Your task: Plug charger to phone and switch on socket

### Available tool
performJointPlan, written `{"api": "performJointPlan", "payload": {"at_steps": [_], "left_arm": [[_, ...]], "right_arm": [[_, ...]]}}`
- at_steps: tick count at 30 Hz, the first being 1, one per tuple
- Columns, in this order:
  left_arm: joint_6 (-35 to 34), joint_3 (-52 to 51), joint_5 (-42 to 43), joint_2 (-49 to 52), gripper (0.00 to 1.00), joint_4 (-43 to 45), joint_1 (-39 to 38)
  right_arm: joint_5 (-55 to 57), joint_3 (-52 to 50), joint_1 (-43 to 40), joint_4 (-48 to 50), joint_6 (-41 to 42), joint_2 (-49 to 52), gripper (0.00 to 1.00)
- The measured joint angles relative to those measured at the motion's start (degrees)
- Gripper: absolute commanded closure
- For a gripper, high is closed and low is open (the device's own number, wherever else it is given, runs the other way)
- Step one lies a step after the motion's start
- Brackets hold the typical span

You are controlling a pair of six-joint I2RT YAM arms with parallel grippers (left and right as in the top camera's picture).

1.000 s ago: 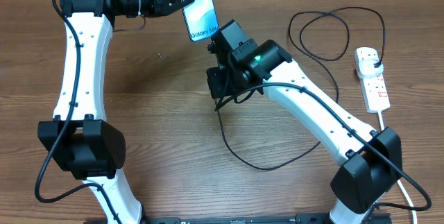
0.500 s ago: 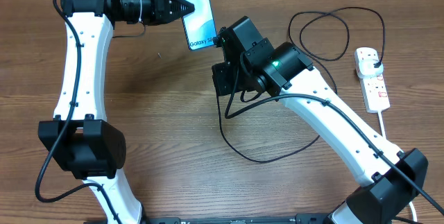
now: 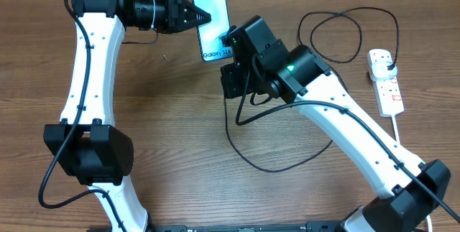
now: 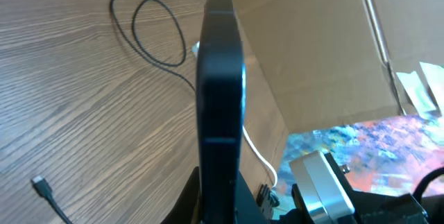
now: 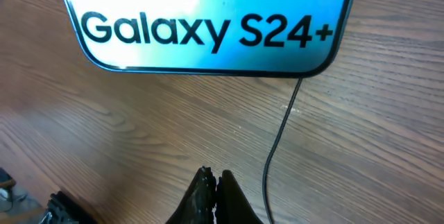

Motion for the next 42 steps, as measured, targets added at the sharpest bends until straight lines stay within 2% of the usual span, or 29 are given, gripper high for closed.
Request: {"api": "performJointPlan", "payload": {"at_steps": [2, 3, 6, 7, 9, 12, 13, 16, 20, 26, 31, 36, 40, 42], "left_arm": [[0.37, 0.0, 0.63, 0.0, 0.96, 0.07, 0.0], [0.5, 0.0, 0.61, 0.0, 0.96, 0.07, 0.0], [-0.15, 0.0, -2.49, 0.0, 0.96, 0.07, 0.0], [-0.7, 0.0, -4.39, 0.0, 0.96, 0.07, 0.0], [-2.6, 0.0, -9.11, 0.04, 0.96, 0.07, 0.0], [-5.44, 0.0, -15.72, 0.04, 0.96, 0.07, 0.0], [-6.25, 0.0, -17.51, 0.04, 0.96, 0.04, 0.0], [-8.15, 0.0, -22.34, 0.04, 0.96, 0.04, 0.04], [-9.62, 0.0, -24.5, 0.04, 0.96, 0.07, 0.07], [-12.28, 0.0, -26.03, 0.04, 0.96, 0.02, 0.72], [-13.94, 0.0, -26.47, 0.04, 0.96, -0.15, 2.19], [-15.87, 0.0, -26.67, 0.04, 0.96, -0.39, 4.37], [-16.83, 0.0, -26.67, 0.04, 0.96, -1.9, 5.7], [-16.92, 0.0, -26.67, 0.04, 0.96, -2.38, 6.14]], "right_arm": [[0.0, 0.0, -0.02, -0.59, 0.0, -0.13, 0.96], [0.0, 0.0, 0.0, -0.94, 0.02, -0.13, 0.86], [-0.02, 0.0, 0.0, -1.29, 0.79, -0.13, 0.64], [0.0, 0.0, 0.0, -1.38, 0.52, -0.13, 0.48], [0.0, 0.0, -0.02, -1.66, 0.68, -0.13, 0.26], [0.0, 0.0, 0.0, -2.86, 0.94, -0.13, 0.08], [-0.07, 0.0, -0.02, -3.32, 1.27, -0.13, 0.05], [-0.04, 0.0, -0.04, -6.05, 1.36, -0.09, 0.03], [-1.03, 2.47, -1.44, -9.75, 2.71, 1.09, 0.05], [-1.92, 18.64, -6.25, -20.11, 2.58, 10.25, 0.05], [-1.44, 32.57, -8.17, -28.02, 1.29, 23.89, 0.05], [-1.01, 33.7, -8.31, -19.69, 0.94, 32.85, 0.0], [1.6, 33.73, -8.24, -11.41, 1.16, 35.08, 0.0], [2.84, 33.73, -8.13, -10.29, 1.68, 35.54, 0.0]]}}
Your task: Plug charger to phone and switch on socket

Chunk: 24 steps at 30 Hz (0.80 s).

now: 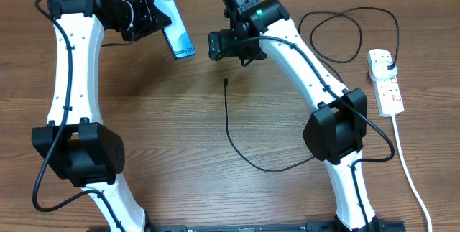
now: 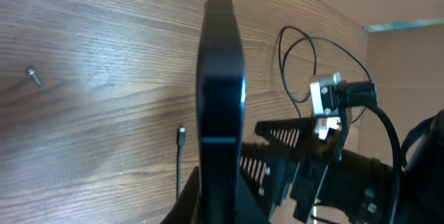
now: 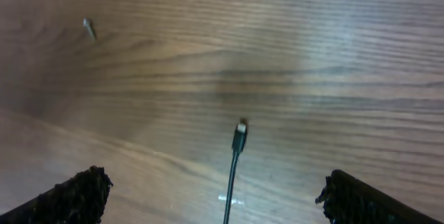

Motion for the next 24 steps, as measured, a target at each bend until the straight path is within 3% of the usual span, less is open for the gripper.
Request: {"api": "performJointPlan", "payload": {"at_steps": [10, 15, 24], "left_arm": [[0.0, 0.0, -0.44, 0.02, 0.96, -0.52, 2.25], [0.0, 0.0, -1.31, 0.02, 0.96, -0.59, 2.99], [0.0, 0.0, -1.53, 0.02, 0.96, -1.9, 3.32]], "right_arm": [[3.45, 0.0, 0.96, 1.29, 1.14, 4.72, 0.0], [4.44, 0.0, 1.7, 0.42, 3.1, 6.64, 0.15], [12.48, -0.09, 7.04, -0.96, 7.74, 10.58, 0.27]]}}
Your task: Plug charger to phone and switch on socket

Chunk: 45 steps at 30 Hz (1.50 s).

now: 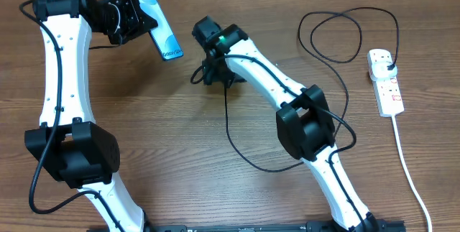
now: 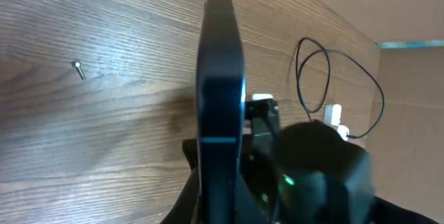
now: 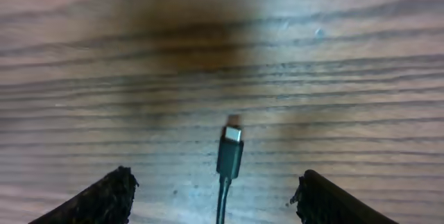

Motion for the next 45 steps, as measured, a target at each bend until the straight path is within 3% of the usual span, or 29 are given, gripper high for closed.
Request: {"api": "performJointPlan", "payload": {"at_steps": [3, 5, 6, 10, 16, 19, 28, 29, 30, 45], "left_arm": [[0.0, 0.0, -0.17, 0.0, 0.96, -0.17, 0.0], [0.0, 0.0, -0.24, 0.0, 0.96, -0.17, 0.0], [0.0, 0.0, -0.24, 0.0, 0.96, -0.2, 0.0], [0.0, 0.0, -0.39, 0.0, 0.96, -0.24, 0.0], [0.0, 0.0, -0.39, 0.0, 0.96, -0.28, 0.0], [0.0, 0.0, -0.39, 0.0, 0.96, -0.57, 0.0], [0.02, 0.0, -0.39, 0.0, 0.96, -1.27, 0.0], [0.02, 0.0, -0.39, 0.0, 0.96, -1.27, 0.0], [0.02, 0.0, -0.39, 0.0, 0.96, -1.27, 0.0], [0.04, 0.0, -0.39, -0.02, 0.96, -1.88, 0.0]], "right_arm": [[-1.88, -1.29, -0.26, -0.66, 0.83, 1.66, 0.48], [-1.92, -1.84, -0.35, -0.79, 0.92, 1.62, 0.53], [-1.86, -2.16, -0.37, -0.52, 0.87, 1.51, 0.61], [-1.16, -4.42, -0.46, 0.61, 0.9, 0.42, 0.69], [-0.33, -8.33, -0.46, 3.3, 0.92, -1.46, 0.72], [-0.13, -11.23, -0.46, 6.49, 0.94, -2.8, 0.81], [0.15, -12.11, -0.46, 7.58, 6.58, -3.26, 0.8], [0.17, -12.11, -0.46, 7.61, 6.75, -3.26, 0.91], [0.35, -12.11, -0.46, 7.58, 6.86, -3.26, 0.96], [2.25, -12.33, -0.09, 8.17, 7.74, -3.37, 0.96]]}}
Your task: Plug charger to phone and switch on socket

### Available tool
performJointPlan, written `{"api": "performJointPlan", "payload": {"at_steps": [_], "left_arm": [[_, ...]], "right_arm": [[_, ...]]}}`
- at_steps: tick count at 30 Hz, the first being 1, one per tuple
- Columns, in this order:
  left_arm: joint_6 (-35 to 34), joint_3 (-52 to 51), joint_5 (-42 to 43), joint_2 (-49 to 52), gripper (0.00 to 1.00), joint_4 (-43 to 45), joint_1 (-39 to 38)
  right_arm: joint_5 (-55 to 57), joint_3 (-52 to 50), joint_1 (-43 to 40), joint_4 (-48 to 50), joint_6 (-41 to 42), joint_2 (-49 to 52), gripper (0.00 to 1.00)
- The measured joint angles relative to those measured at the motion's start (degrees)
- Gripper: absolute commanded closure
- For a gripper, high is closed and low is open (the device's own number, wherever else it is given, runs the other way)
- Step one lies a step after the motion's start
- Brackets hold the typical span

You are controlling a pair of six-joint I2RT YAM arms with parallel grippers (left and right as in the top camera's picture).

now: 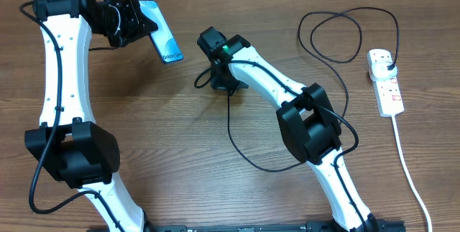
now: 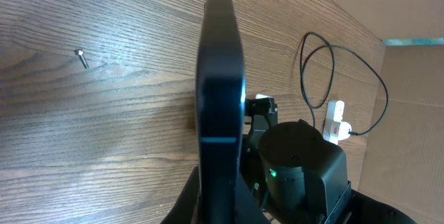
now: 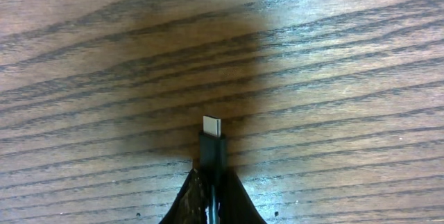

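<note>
My left gripper (image 1: 136,24) is shut on the phone (image 1: 162,40), holding it above the table at the back left; its blue screen shows overhead, and only its dark edge (image 2: 220,85) in the left wrist view. My right gripper (image 3: 211,182) is shut on the black USB-C plug (image 3: 211,141), low over the wood, its silver tip pointing away. Seen from overhead, the right gripper (image 1: 223,81) sits just right of the phone, with the black cable (image 1: 237,142) trailing from it. The white socket strip (image 1: 386,81) lies at the right edge with the charger plugged in.
The cable runs in a big curve across the middle of the table and makes a loop (image 1: 338,34) at the back right. A white lead (image 1: 413,167) goes from the strip toward the front. A small screw (image 2: 82,58) lies on the wood.
My right gripper was open around the plug lying on the table; now it is shut on the plug. The left arm with the phone has hardly moved.
First the phone was held at the back middle with my right gripper shut just below it. Then the phone was further left and the right gripper open above the loose plug. It then stood low around the plug, and now grips it.
</note>
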Motion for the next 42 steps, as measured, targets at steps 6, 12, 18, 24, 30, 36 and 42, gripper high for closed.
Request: {"api": "performJointPlan", "payload": {"at_steps": [6, 12, 18, 24, 30, 36, 42], "left_arm": [[0.0, 0.0, 0.0, 0.02, 0.96, 0.52, 0.0], [0.04, -0.02, 2.45, 0.02, 0.96, 5.2, 0.0], [-0.02, -0.09, 12.55, 0.02, 0.96, 12.5, 0.0], [0.17, -0.09, 12.79, 0.02, 0.96, 12.52, 0.0], [0.2, -0.09, 12.79, 0.02, 0.96, 12.52, 0.0], [6.71, -0.09, 20.06, 0.02, 0.96, 12.39, 0.0], [11.21, -0.09, 24.06, 0.02, 0.96, 12.28, 0.0]], "right_arm": [[-3.61, -2.27, -1.79, 2.34, -11.69, -2.84, 0.96], [-24.83, -2.34, -4.9, -5.73, -26.6, -13.33, 0.96], [-42.95, -2.34, -4.92, -10.51, -40.13, -15.63, 0.96], [-44.96, -2.34, -4.92, -11.61, -41.83, -15.76, 0.96], [-50.34, -2.34, -4.52, -17.27, -47.93, -15.8, 0.96], [-56.06, -2.34, -4.83, -14.34, -49.51, -15.8, 0.96], [-53.75, -2.34, -6.73, -14.4, -47.43, -15.8, 0.96]]}}
